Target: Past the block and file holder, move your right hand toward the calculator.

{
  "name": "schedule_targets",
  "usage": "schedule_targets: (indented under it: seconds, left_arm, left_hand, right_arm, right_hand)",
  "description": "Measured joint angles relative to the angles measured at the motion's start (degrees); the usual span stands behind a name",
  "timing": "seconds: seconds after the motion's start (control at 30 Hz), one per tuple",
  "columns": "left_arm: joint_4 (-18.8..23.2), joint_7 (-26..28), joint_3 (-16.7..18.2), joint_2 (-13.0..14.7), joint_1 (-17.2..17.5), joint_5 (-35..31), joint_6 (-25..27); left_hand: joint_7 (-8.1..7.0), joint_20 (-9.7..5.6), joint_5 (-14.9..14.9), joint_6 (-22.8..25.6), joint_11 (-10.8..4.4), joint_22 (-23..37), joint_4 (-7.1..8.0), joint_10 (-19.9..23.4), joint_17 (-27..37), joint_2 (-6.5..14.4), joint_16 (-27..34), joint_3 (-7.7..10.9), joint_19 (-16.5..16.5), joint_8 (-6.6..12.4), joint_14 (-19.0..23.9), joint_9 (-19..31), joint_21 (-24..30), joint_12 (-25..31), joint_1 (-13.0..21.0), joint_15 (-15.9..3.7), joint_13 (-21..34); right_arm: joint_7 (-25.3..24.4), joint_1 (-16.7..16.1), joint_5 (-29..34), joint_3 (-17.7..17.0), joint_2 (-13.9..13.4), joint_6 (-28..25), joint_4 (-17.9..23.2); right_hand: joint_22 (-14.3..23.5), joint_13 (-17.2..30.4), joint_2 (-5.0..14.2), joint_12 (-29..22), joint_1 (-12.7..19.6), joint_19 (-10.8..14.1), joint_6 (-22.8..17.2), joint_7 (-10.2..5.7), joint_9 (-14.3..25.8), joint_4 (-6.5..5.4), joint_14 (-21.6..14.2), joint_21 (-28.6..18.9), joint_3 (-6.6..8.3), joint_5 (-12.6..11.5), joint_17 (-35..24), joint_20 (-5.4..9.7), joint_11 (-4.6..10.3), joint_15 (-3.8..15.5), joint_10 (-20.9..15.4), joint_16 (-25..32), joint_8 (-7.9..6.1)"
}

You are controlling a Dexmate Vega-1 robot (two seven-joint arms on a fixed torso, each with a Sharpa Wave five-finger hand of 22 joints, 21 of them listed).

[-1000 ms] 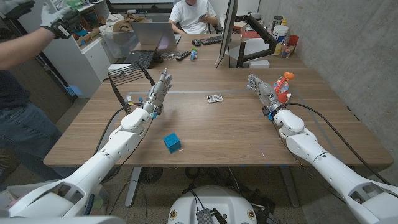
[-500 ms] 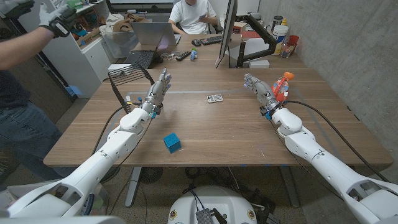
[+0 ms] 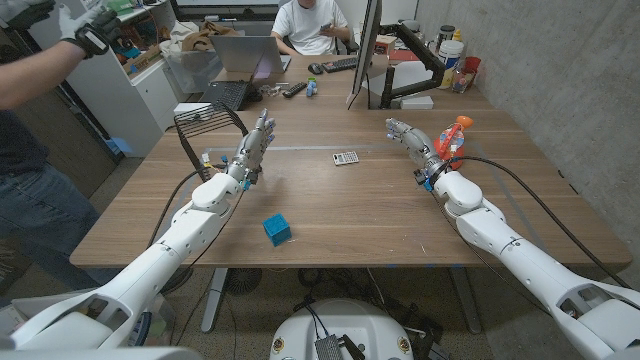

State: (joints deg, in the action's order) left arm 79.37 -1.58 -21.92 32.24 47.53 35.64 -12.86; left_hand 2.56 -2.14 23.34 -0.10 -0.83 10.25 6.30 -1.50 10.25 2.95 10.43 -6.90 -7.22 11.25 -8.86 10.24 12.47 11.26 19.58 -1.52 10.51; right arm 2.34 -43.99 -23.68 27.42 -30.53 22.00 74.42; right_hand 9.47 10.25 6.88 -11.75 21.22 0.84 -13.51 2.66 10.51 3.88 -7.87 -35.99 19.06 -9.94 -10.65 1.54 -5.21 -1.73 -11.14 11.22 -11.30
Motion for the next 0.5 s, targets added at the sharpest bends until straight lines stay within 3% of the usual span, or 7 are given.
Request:
schedule_targets:
  seconds: [0.43,0.5]
  left_arm:
    - [0.35,-0.06,0.05,0.26,-0.01,0.01,0.29]
    - [0.36,-0.09,0.05,0.28,-0.02,0.01,0.31]
  left_hand:
    - [0.0,0.0,0.0,0.0,0.0,0.0,-0.07,0.0,0.0,0.0,0.0,-0.07,0.0,0.0,0.0,0.31,0.0,0.0,0.0,0.0,0.0]
    - [0.0,0.13,0.0,0.0,0.0,0.0,-0.07,0.0,0.0,0.0,0.0,-0.07,-0.12,0.0,0.0,0.31,0.0,0.0,0.0,0.0,0.0]
  right_arm:
    - [-0.7,0.84,3.14,1.17,-0.52,-0.59,0.9]
    - [-0.81,0.93,3.52,1.29,-0.54,-0.59,0.95]
  right_hand:
    - [0.29,0.0,0.16,0.0,0.44,0.01,-0.11,-0.53,0.0,0.41,0.62,0.78,-0.06,0.0,-0.01,0.0,0.0,0.0,0.0,0.01,0.0]
    - [0.29,0.0,0.35,0.0,0.87,0.01,-0.11,-0.53,0.0,0.41,0.62,0.85,-0.06,0.0,-0.01,0.0,0.54,0.0,0.28,0.01,0.0]
